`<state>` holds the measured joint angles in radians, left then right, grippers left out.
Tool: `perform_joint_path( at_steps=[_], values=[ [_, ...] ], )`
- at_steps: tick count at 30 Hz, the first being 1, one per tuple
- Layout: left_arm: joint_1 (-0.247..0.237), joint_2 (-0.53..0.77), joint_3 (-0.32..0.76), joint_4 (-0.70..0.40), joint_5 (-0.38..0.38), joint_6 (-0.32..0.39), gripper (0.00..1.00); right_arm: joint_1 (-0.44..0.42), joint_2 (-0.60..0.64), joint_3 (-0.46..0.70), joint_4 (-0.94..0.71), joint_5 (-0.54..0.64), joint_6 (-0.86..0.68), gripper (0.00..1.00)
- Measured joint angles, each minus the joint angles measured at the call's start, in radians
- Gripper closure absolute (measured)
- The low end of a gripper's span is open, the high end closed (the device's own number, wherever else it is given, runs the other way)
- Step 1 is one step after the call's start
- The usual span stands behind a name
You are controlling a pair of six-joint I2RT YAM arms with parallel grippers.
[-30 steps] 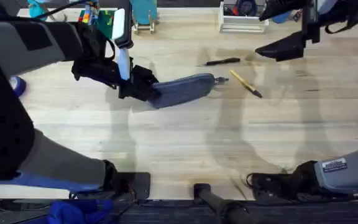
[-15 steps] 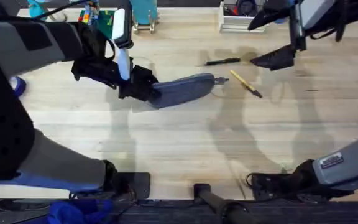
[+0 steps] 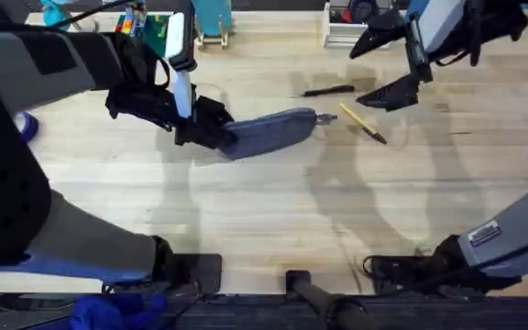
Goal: Unzip the bag, pick up the pens from the table one at a time and place them inside, then zip the bag closed.
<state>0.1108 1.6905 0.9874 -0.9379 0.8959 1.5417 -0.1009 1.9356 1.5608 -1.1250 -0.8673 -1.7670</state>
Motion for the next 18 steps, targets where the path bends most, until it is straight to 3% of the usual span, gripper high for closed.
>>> perform_joint_path(
  at_steps=[18],
  values=[
    [0.000, 0.000, 0.000, 0.000, 0.000, 0.000, 0.960, 0.040, 0.039, -0.001, -0.022, 0.033, 0.001, 0.006]
  ],
)
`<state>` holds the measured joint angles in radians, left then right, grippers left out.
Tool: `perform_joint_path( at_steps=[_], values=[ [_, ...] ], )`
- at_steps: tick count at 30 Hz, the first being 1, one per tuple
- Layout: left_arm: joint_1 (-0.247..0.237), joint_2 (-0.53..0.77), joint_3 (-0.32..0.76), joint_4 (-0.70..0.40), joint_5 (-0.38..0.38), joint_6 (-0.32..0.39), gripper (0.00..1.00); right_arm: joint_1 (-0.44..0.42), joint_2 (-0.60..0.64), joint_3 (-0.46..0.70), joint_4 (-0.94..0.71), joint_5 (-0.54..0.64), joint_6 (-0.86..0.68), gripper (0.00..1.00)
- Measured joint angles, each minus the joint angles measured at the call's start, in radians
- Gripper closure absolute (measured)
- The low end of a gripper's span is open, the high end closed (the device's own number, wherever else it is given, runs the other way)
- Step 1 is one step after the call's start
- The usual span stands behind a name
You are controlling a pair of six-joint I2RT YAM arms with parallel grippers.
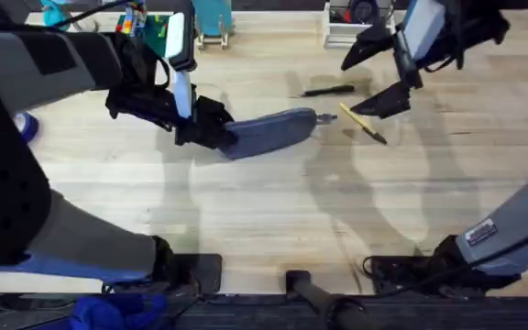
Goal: Unzip the bag, pick up the pens from the table one at a time and place them inside, then zip the bag closed.
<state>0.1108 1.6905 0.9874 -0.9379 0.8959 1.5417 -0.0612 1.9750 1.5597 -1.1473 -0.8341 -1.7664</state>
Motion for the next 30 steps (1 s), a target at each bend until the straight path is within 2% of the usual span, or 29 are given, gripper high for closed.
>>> perform_joint_path(
  at_steps=[6, 30],
  values=[
    [0.000, 0.000, 0.000, 0.000, 0.000, 0.000, 0.959, 0.015, 0.064, -0.005, 0.001, 0.003, 0.000, 0.006],
    [0.000, 0.000, 0.000, 0.000, 0.000, 0.000, 0.960, 0.080, 0.175, -0.005, 0.002, 0.004, 0.000, 0.006]
  ],
)
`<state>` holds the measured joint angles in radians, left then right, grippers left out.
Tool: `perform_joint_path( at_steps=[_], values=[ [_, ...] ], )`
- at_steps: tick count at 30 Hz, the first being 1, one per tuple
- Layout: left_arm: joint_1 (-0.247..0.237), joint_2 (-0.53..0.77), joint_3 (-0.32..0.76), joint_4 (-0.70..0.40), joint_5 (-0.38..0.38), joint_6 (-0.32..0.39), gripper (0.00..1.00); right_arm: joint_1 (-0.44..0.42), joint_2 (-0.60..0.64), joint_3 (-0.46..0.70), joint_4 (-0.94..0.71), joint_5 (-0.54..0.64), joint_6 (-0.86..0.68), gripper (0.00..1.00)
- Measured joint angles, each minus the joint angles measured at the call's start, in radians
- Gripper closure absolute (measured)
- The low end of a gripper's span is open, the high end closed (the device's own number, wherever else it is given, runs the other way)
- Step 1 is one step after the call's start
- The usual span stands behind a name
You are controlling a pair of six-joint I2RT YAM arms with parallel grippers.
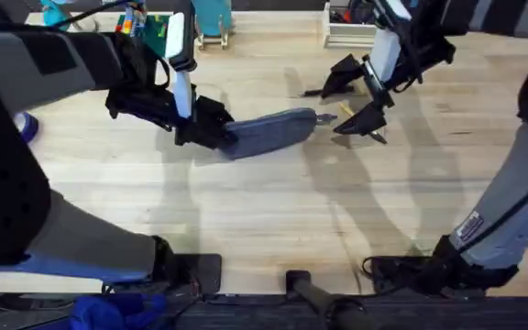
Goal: Unzip the bag, pick up the pens from the table one at a time and place them inside, then zip the bag closed.
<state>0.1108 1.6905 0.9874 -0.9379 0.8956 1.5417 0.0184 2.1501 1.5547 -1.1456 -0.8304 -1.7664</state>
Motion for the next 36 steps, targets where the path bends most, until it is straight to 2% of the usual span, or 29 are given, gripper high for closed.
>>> perform_joint_path(
  at_steps=[9, 14, 19, 31, 33, 36],
  values=[
    [0.000, 0.000, 0.000, 0.000, 0.000, 0.000, 0.959, 0.034, 0.014, -0.014, 0.028, 0.000, 0.000, 0.006],
    [0.000, 0.000, 0.000, 0.000, 0.000, 0.000, 0.959, 0.034, 0.014, -0.015, 0.032, 0.000, 0.000, 0.050],
    [0.000, 0.000, 0.000, 0.000, 0.000, 0.000, 0.959, 0.034, 0.017, -0.015, 0.032, 0.000, 0.000, 0.015],
    [0.000, 0.000, 0.000, 0.000, 0.000, 0.000, 0.959, 0.032, 0.079, -0.015, 0.033, -0.016, -0.005, 0.018],
    [0.000, 0.000, 0.000, 0.000, 0.000, 0.000, 0.959, 0.032, 0.079, -0.015, 0.037, -0.016, -0.010, 0.117],
    [0.000, 0.000, 0.000, 0.000, 0.000, 0.000, 0.959, 0.032, 0.079, -0.015, 0.035, -0.012, -0.010, 0.441]
  ],
)
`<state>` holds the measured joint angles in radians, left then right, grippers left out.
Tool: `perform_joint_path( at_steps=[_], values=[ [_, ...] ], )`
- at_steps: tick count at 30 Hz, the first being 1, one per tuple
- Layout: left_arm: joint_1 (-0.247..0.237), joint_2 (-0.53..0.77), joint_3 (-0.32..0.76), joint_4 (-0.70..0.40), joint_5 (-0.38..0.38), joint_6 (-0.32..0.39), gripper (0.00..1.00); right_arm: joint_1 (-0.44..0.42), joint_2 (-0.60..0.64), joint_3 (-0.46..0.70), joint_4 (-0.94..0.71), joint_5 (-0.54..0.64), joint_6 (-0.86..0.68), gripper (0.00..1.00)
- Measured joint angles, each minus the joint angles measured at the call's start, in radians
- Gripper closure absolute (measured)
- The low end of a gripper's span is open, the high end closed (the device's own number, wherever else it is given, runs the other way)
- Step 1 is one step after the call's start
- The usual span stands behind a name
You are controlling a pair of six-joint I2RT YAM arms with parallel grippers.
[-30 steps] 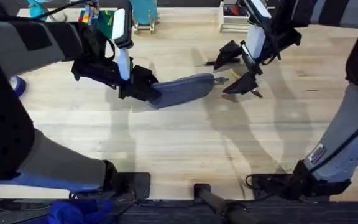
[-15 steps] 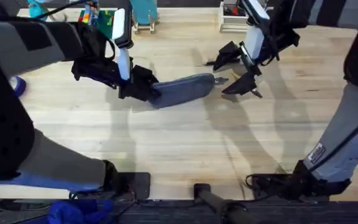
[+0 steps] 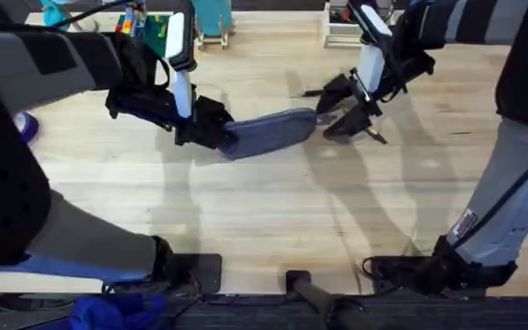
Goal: Unzip the bag, pick up the pens from the table one at a time and place them inside, then zip the bag closed.
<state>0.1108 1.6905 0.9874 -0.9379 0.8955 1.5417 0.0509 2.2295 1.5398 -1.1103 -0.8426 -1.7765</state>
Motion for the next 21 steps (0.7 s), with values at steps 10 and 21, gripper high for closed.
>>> perform_joint_path(
  at_steps=[10, 21],
  values=[
    [0.000, 0.000, 0.000, 0.000, 0.000, 0.000, 0.959, 0.000, 0.000, 0.000, -0.002, 0.012, 0.003, 0.956],
    [0.000, 0.000, 0.000, 0.001, 0.000, 0.000, 0.959, 0.000, 0.000, 0.000, -0.012, 0.012, 0.015, 0.969]
  ],
)
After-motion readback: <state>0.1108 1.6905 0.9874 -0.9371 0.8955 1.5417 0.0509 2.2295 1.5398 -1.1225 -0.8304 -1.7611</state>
